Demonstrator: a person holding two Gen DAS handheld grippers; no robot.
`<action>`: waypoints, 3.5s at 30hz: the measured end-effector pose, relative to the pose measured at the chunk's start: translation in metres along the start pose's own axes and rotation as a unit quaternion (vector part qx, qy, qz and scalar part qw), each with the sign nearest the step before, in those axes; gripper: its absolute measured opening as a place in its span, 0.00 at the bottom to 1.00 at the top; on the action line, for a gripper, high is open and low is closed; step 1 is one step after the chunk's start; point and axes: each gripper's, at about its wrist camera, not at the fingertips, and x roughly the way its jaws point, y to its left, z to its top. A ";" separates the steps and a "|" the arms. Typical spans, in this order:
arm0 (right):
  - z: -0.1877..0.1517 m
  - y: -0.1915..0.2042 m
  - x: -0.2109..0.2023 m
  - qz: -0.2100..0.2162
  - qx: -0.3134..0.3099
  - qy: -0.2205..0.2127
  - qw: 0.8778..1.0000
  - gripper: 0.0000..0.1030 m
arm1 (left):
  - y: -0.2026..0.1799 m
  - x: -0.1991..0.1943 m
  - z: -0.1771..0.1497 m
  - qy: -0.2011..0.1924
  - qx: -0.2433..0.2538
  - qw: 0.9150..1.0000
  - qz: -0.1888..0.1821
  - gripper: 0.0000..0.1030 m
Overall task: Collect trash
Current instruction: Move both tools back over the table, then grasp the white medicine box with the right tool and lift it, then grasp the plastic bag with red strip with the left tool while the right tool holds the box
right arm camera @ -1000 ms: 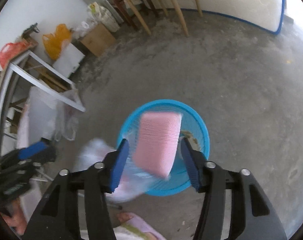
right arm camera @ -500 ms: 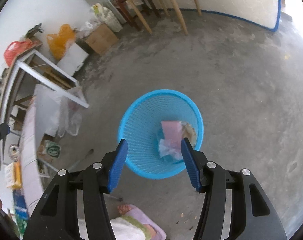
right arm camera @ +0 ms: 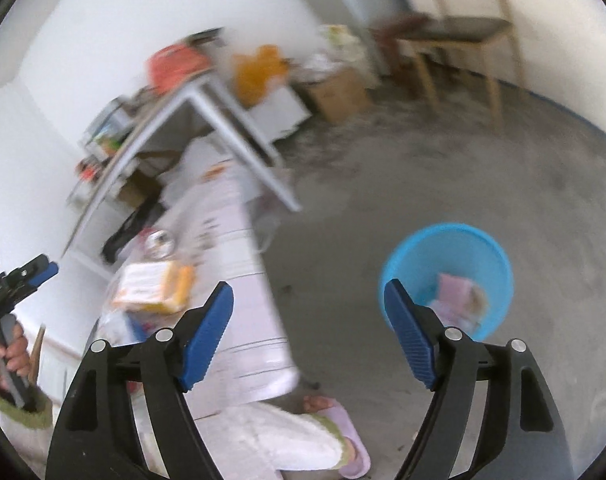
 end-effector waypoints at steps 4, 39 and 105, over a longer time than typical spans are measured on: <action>-0.001 0.043 0.017 0.055 -0.048 0.023 0.997 0.73 | 0.031 -0.026 -0.029 -0.009 -0.029 0.999 0.030 0.73; -0.028 0.244 0.142 0.064 -0.383 0.101 0.916 0.78 | 0.122 0.026 -0.113 0.035 -0.143 0.989 -0.005 0.73; -0.009 0.112 0.137 0.042 -0.070 0.160 0.984 0.76 | 0.188 0.208 0.029 0.276 -0.160 0.946 -0.064 0.70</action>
